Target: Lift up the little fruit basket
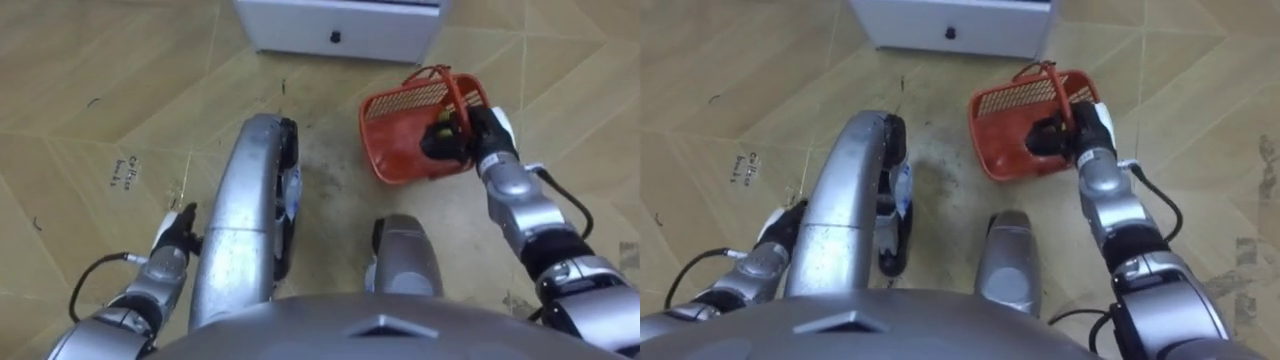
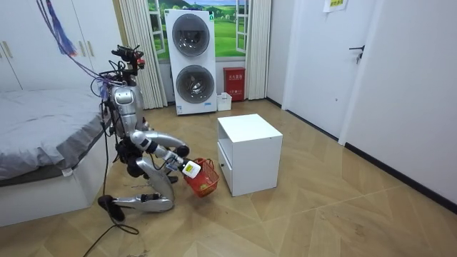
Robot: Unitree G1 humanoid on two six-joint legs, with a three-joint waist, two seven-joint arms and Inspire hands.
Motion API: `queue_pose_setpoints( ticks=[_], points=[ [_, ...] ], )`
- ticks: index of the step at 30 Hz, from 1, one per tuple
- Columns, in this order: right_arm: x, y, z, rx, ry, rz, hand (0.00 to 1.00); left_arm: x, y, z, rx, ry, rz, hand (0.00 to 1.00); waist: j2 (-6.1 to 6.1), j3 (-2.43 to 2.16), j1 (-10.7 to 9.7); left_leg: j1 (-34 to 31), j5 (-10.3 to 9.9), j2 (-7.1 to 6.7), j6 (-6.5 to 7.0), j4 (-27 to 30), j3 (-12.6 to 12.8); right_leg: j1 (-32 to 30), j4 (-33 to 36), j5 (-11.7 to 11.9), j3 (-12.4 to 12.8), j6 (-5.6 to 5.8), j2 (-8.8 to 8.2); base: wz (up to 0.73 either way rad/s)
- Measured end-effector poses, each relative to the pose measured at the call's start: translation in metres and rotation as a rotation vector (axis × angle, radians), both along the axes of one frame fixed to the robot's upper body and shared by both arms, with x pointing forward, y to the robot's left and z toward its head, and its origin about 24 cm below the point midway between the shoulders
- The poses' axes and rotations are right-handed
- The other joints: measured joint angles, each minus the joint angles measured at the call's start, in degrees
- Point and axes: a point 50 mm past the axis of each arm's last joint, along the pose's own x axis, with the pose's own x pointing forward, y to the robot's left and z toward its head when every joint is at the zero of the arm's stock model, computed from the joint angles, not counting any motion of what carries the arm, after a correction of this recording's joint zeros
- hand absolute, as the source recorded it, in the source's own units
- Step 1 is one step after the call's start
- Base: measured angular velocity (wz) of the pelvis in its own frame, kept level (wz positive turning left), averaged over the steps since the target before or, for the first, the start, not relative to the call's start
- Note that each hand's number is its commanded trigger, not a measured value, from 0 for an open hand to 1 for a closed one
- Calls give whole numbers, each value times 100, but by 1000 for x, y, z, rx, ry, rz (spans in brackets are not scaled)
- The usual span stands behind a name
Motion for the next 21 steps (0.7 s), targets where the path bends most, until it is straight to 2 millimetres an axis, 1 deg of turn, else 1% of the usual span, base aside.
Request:
queue_pose_setpoints(
  ticks=[1, 2, 3, 5, 6, 7, 8, 9, 10, 11, 12, 13, 14, 15, 16, 17, 18, 19, 20, 21],
  points=[
    [0, 0, 0, -2, 1, 6, 100, 7, 2, 3, 7, -15, -1, 0, -10, -9, 0, 100, 1, 3, 4, -95, -2, 30, -180, -4, 30, 5, 21, -13],
    [0, 1, 0, -5, 3, 13, 100, 9, 4, 4, 10, -21, 5, 0, -17, -12, -5, 161, 6, 5, 15, -142, -4, 48, -276, -7, 55, 10, 23, -32],
    [-1, 4, 0, -18, -2, 37, 100, 13, 8, 6, 16, -30, 26, 0, -32, -30, -10, 263, 27, 20, 57, -246, -6, 51, -477, -10, 129, 18, 40, -44],
    [-2, 9, 0, -21, 2, 76, 100, 16, 17, 9, 23, -46, 69, 0, -25, -45, -35, 429, 68, 110, 134, -429, -66, 52, -876, -13, 227, 23, 185, -56],
    [-3, 11, -1, -32, 11, 101, 100, 16, 21, 11, 25, -56, 92, 0, -16, -51, -21, 570, 99, 219, 174, -587, -135, 58, -1218, -13, 252, 24, 262, -59],
    [-3, 12, -2, -42, 13, 114, 100, 15, 22, 11, 25, -57, 100, 0, -5, -58, -12, 643, 131, 276, 203, -685, -174, 71, -1433, -12, 237, 25, 282, -80],
    [-3, 15, -1, -56, 12, 139, 100, 13, 25, 11, 21, -59, 124, 0, -4, -61, 1, 810, 249, 430, 246, -935, -208, 108, -1948, -8, 178, 34, 290, -88],
    [-2, 19, 0, -54, 5, 159, 100, 7, 27, 9, 15, -54, 155, 0, -7, -51, 19, 886, 685, 647, 404, -991, -229, 263, -2563, 4, 129, 56, 361, -115],
    [-8, 22, -4, -44, 20, 170, 100, -6, 31, 6, 21, -20, 170, 0, -7, 34, 158, 801, 1184, 743, 447, -883, -122, 690, -3213, 13, 103, 77, 477, -72],
    [-13, 15, -4, -52, 26, 157, 100, -4, 29, 6, 17, -20, 158, 0, -32, 27, 161, 734, 1025, 591, 481, -1282, 82, 900, -3534, 9, 75, 85, 439, 13],
    [-21, -2, -1, -78, 27, 133, 100, 9, 22, 10, -2, -64, 130, 0, -126, -68, 92, 691, 1276, 371, 670, -2848, 757, 1129, -4060, 16, 50, 136, 456, 44],
    [-22, -7, 1, -80, 24, 115, 100, 9, 26, 12, 4, -82, 140, 0, -219, -132, 236, 774, 1550, 436, 1070, -3141, 896, 1236, -4474, 92, -38, 291, 380, 32],
    [-21, -7, 4, -81, 9, 113, 100, 9, 28, 12, 6, -84, 166, 0, -222, -135, 265, 877, 1513, 447, 1090, -3353, 889, 1274, -4790, 163, -165, 351, 373, -24],
    [-16, -4, 11, -81, -29, 126, 100, 16, 29, 16, 9, -109, 188, 0, -220, -131, 298, 1134, 1595, 451, 1053, -3939, 862, 1230, -5308, 197, -231, 319, 348, -42],
    [-13, 0, 16, -84, -64, 151, 100, 17, 30, 16, 21, -114, 198, 0, -216, -131, 337, 1556, 1831, 477, 1012, -4577, 856, 1204, -5812, 200, -309, 339, 278, -60],
    [-14, 3, 18, -90, -79, 167, 100, 15, 31, 16, 31, -115, 205, 0, -214, -131, 382, 1817, 1935, 506, 966, -4943, 850, 1244, -6142, 207, -360, 348, 241, -85],
    [-19, 7, 21, -106, -103, 204, 100, 11, 35, 16, 56, -116, 206, 0, -197, -125, 438, 2362, 2130, 527, 842, -5635, 786, 1392, -6839, 275, -529, 290, 199, -70],
    [-27, 10, 23, -104, -123, 224, 100, 7, 40, 16, 75, -122, 211, 0, -182, -124, 427, 2842, 2350, 540, 774, -6262, 733, 1590, -7615, 437, -784, 250, 174, -54],
    [-31, 11, 25, -96, -137, 225, 100, 6, 41, 17, 81, -126, 214, 0, -172, -126, 427, 3037, 2457, 554, 740, -6533, 712, 1675, -7992, 537, -905, 239, 177, -29],
    [-37, 11, 30, -85, -161, 221, 100, 4, 44, 17, 93, -130, 220, 0, -159, -130, 434, 3307, 2625, 605, 687, -6925, 696, 1782, -8627, 735, -1141, 230, 196, -23]
  ],
)
